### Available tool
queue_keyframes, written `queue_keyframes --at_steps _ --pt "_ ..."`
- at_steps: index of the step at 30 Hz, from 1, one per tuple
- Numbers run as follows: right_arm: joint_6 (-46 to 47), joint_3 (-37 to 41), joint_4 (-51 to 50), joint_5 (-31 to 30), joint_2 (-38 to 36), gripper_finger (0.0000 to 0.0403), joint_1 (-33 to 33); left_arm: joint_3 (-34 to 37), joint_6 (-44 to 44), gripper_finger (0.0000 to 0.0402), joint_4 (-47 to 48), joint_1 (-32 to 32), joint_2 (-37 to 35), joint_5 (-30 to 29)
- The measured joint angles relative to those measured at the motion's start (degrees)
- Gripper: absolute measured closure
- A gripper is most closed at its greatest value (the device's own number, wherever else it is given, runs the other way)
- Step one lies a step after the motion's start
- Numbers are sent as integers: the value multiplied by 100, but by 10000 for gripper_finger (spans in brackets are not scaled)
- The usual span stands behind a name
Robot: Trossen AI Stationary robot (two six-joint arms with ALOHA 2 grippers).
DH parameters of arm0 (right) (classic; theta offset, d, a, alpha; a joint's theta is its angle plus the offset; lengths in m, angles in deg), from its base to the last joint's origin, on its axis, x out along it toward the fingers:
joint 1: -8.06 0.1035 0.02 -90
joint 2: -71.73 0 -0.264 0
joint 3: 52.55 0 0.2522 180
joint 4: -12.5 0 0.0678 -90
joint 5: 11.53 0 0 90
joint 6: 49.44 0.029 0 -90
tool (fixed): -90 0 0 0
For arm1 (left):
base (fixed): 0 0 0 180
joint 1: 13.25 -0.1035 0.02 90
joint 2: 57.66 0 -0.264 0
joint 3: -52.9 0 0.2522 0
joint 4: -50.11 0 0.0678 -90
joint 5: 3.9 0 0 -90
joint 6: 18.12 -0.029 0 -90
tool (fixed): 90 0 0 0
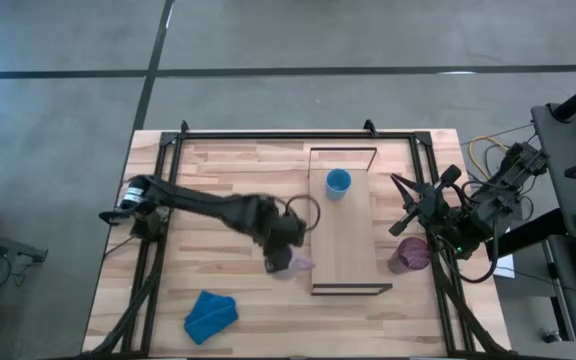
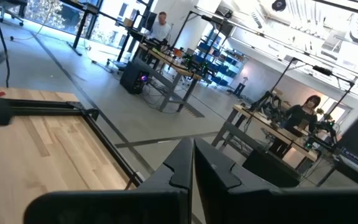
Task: Stack small to large cups/mugs on shelf
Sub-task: Put the purple mug on the shelf
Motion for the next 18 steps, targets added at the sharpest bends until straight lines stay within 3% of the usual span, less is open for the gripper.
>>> queue_keyframes --at_steps 10,18 --pt "0 0 -1 0 0 394 1 -804 -829 393 -45 -1031 132 -362" --pt "0 0 -58 0 0 394 0 -1317 -1362 393 -1083 -1170 709 -353"
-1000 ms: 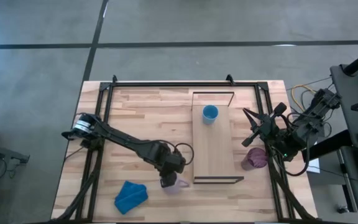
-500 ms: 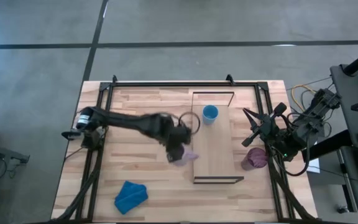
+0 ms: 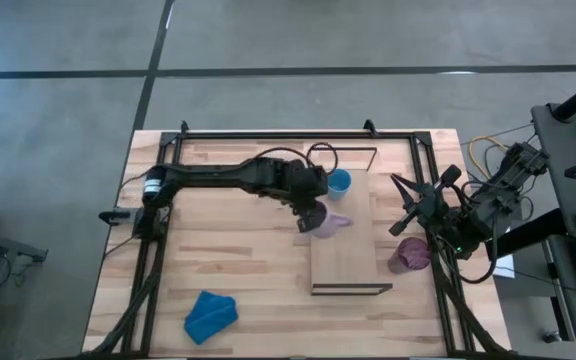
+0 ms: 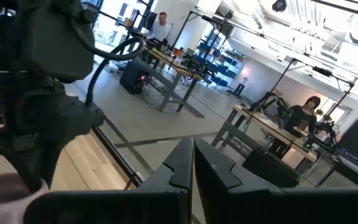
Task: Stack small to large cups/mugs on shelf
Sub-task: Put the purple mug on the shelf
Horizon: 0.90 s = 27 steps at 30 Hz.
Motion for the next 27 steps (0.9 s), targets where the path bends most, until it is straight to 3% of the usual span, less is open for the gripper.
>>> queue_keyframes --at_steps 10,27 --pt "65 0 -72 1 -30 394 0 -777 -468 394 19 -9 1037 21" --pt "57 0 -74 0 -33 394 0 -727 -465 393 -164 12 1201 187"
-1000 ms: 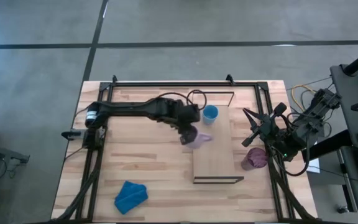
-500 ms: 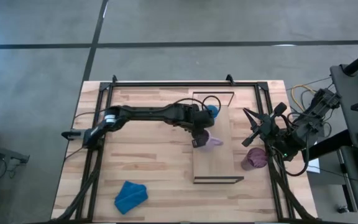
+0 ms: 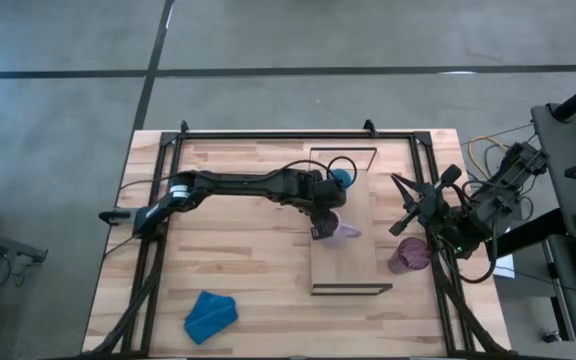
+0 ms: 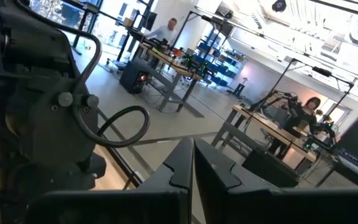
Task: Stack small to large cups/mugs on shelf
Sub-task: Put the purple mug on the shelf
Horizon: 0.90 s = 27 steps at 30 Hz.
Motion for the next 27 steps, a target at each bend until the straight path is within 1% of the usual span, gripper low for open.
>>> queue_keyframes --at_steps 3,10,13,18,20,27 --pt "-2 0 0 0 2 394 0 1 0 393 -15 3 2 3" --pt "-12 0 0 1 2 394 2 77 -11 392 -373 3 2 24" --pt "23 0 0 0 2 394 0 83 -6 378 -457 3 2 129" --pt "29 0 2 0 2 394 0 97 7 337 -485 8 11 156" --pt "27 0 0 0 2 394 2 98 4 328 -546 8 12 156" --pt "27 0 0 0 2 394 0 103 4 323 -1038 -16 13 149"
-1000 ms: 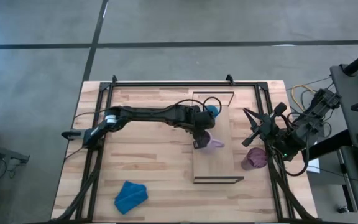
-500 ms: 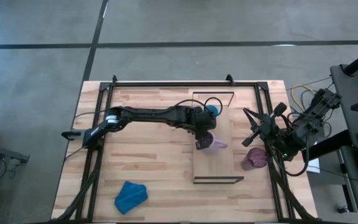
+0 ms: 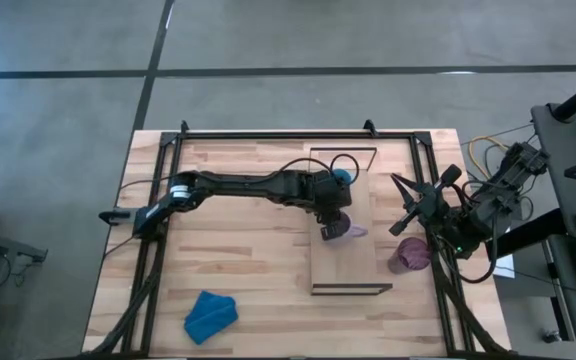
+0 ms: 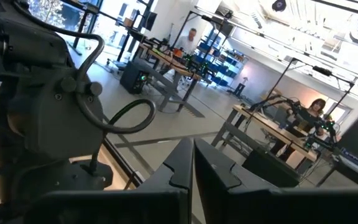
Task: Stack small to large cups/mugs on shelf
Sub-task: Put the purple mug on the shelf, then put the purple cup on the shelf
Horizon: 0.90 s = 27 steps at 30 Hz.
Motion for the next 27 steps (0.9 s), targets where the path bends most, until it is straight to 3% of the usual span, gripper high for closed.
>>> queue_keyframes --at_steps 7,14,19,27 --pt "-80 0 2 0 0 394 2 -68 34 322 -308 -9 -20 -6" --pt "466 -8 33 36 11 394 2 -87 41 322 -276 -2 -489 -8" --pt "-765 -93 37 11 13 394 72 -46 43 322 -220 -2 -1150 -24" --pt "-680 -339 39 0 -68 394 216 -7 43 322 -158 -2 -2062 -556"
